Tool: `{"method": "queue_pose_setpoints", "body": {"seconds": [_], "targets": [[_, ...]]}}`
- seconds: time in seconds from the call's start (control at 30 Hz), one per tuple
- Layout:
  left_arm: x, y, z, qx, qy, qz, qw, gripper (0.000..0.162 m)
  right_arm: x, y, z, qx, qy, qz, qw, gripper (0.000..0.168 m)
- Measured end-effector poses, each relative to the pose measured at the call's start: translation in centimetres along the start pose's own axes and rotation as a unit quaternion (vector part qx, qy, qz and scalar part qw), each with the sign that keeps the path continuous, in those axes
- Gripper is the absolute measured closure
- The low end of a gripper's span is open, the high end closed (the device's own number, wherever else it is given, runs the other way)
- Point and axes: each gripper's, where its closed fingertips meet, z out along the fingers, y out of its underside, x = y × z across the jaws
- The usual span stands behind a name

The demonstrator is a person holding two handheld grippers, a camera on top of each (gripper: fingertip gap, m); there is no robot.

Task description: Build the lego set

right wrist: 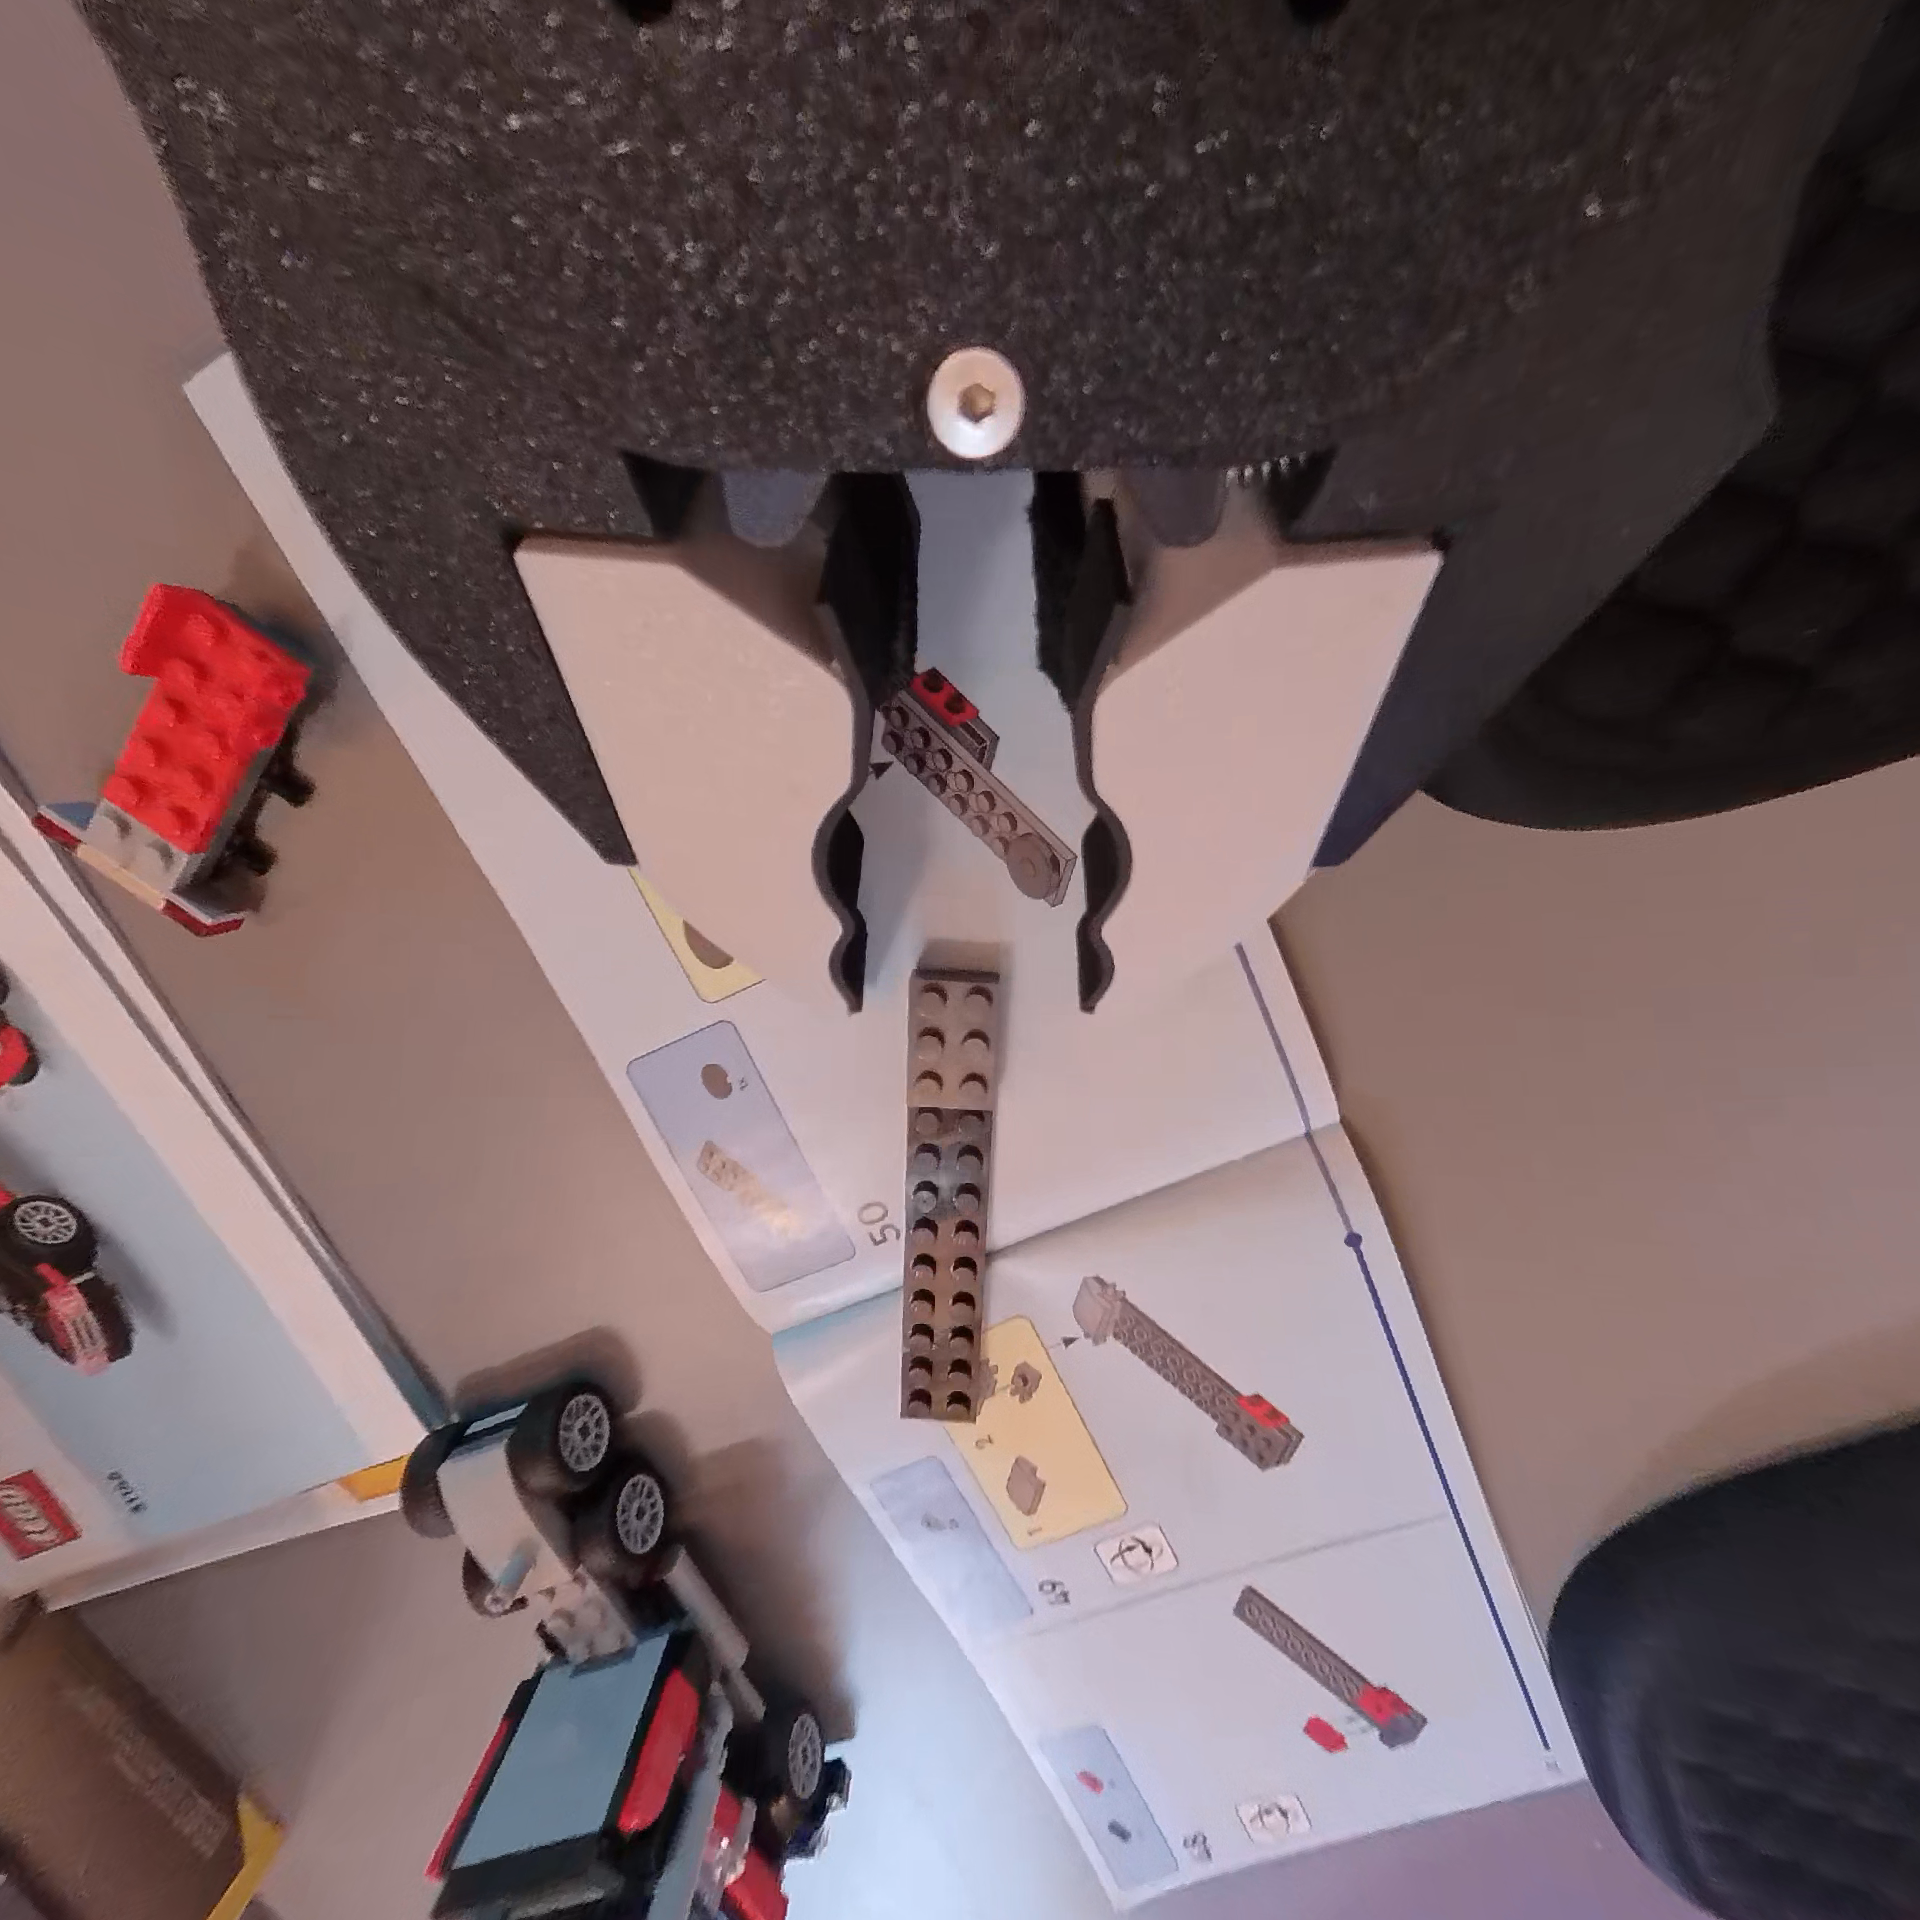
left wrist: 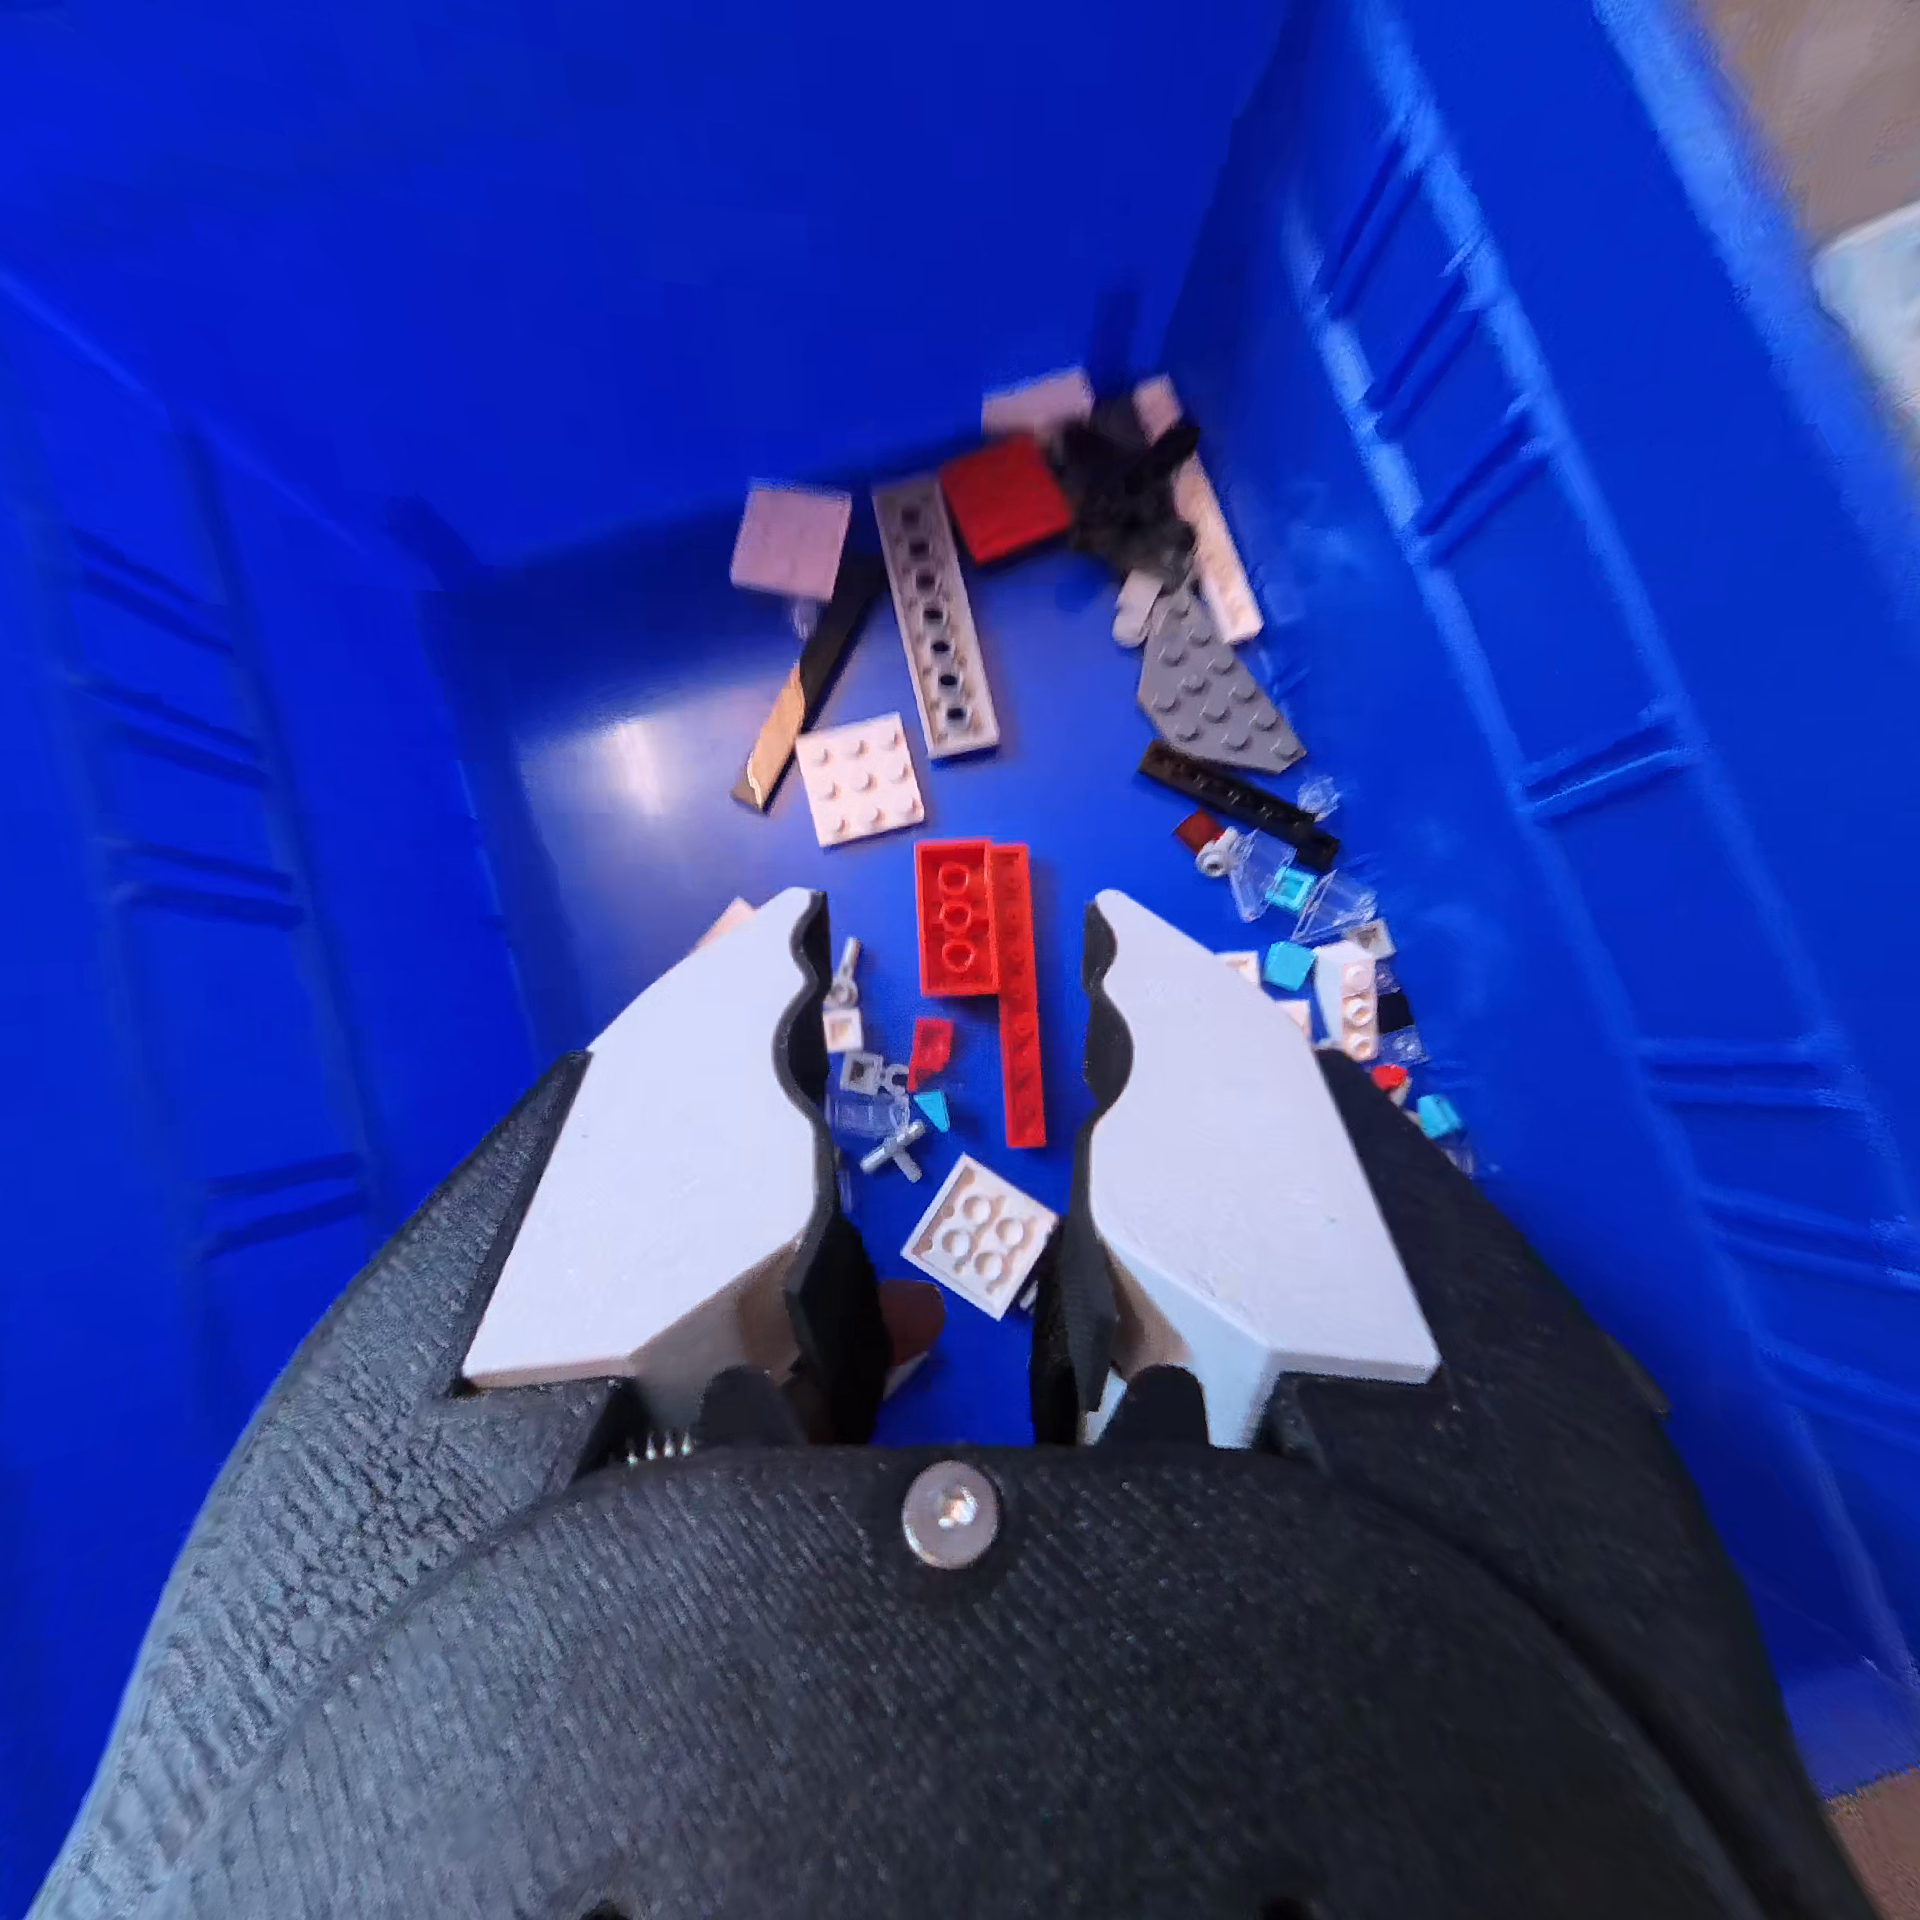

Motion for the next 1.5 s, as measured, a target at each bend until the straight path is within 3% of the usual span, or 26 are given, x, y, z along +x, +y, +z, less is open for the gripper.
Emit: {"method": "queue_pose_setpoints", "body": {"seconds": [0.3, 0.43, 0.6, 0.83, 1.0, 1.07, 1.23, 1.4, 1.47, 1.5], "targets": [[3.3, -9.3, -8.4, 0.251, -0.01, 0.02, 0.968, 0.114, 0.0, -0.2, -0.8, 0.009, -0.005, 0.012, 1.0, 0.132], [7.4, -11.7, -11.3, 0.285, 0.038, 0.037, 0.957, 0.114, 0.3, -0.7, -0.9, 0.019, -0.005, 0.013, 1.0, 0.137], [12.0, -13.1, -11.6, 0.281, 0.102, 0.057, 0.953, 0.114, 0.0, -0.7, 0.3, 0.003, -0.019, 0.005, 1.0, 0.141], [18.3, -14.2, -9.5, 0.262, 0.116, 0.156, 0.945, 0.113, -0.9, -1.4, 1.0, 0.013, -0.056, 0.042, 0.997, 0.151], [23.4, -14.2, -5.6, 0.232, 0.062, 0.293, 0.925, 0.114, -1.4, -3.4, 0.1, 0.065, -0.11, 0.127, 0.984, 0.152], [26.3, -14.1, -3.3, 0.222, 0.077, 0.326, 0.916, 0.114, -1.6, -4.0, -0.4, 0.054, -0.108, 0.097, 0.988, 0.152], [35.7, -14.1, 2.1, 0.19, 0.211, 0.37, 0.884, 0.114, -2.4, -6.7, -2.7, 0.006, -0.109, -0.012, 0.994, 0.151], [39.7, -15.0, 5.7, 0.146, 0.274, 0.404, 0.861, 0.114, -3.7, -8.7, -4.8, -0.052, -0.121, -0.138, 0.982, 0.151], [40.6, -14.5, 6.2, 0.124, 0.306, 0.411, 0.85, 0.122, -4.4, -9.3, -5.3, -0.057, -0.133, -0.183, 0.972, 0.151], [40.9, -14.3, 6.4, 0.117, 0.318, 0.413, 0.845, 0.136, -4.7, -9.6, -5.4, -0.055, -0.138, -0.197, 0.969, 0.151]]}}
